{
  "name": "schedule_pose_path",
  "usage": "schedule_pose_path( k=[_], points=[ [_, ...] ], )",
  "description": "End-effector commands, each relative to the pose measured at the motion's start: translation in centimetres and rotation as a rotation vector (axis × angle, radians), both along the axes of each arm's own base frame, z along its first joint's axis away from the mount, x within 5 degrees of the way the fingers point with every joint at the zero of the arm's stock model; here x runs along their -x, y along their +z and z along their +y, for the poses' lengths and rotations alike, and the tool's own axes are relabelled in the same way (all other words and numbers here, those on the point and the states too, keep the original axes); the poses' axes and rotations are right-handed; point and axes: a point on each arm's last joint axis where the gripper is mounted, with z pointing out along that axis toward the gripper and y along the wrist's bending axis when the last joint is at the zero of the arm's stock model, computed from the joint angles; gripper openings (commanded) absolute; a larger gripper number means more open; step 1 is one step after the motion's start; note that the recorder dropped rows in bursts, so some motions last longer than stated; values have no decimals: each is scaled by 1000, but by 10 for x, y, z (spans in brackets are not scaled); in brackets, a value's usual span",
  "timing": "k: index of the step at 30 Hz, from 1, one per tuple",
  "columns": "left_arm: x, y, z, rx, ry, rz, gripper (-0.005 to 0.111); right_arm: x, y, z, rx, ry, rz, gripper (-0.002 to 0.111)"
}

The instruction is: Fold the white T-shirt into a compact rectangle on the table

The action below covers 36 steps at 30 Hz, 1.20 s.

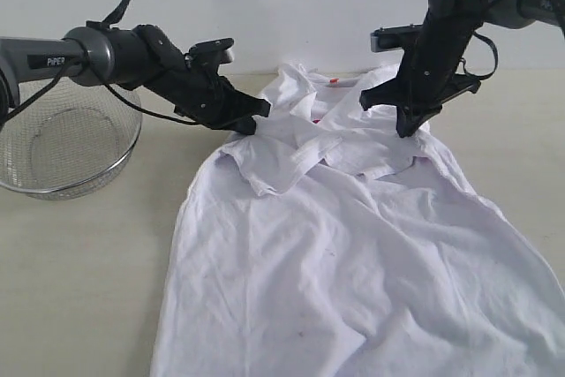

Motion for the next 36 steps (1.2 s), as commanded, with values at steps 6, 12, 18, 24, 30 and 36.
schedule_pose_path(
  k=[6, 12, 18, 24, 30, 36],
  points=[
    [-4, -15, 41, -133, -2, 23, 4, -7, -19, 15, 2, 34, -39, 0],
    [-8, -14, 63, -122, 61, 44, 4, -6, -49, 15, -8, 21, 31, 0],
    [-10, 4, 66, -161, 68, -2, 4, -10, -46, 14, 7, 12, -10, 0],
    [-9, 64, 53, -40, -40, -152, 4, -17, -6, 16, -12, 28, -145, 0],
    [10, 86, 4, 115, -240, -171, 4, -19, 15, 16, -20, 24, -221, 0],
    [14, 58, -30, 64, -278, -197, 4, -18, 13, 18, -41, 26, -209, 0]
  ],
)
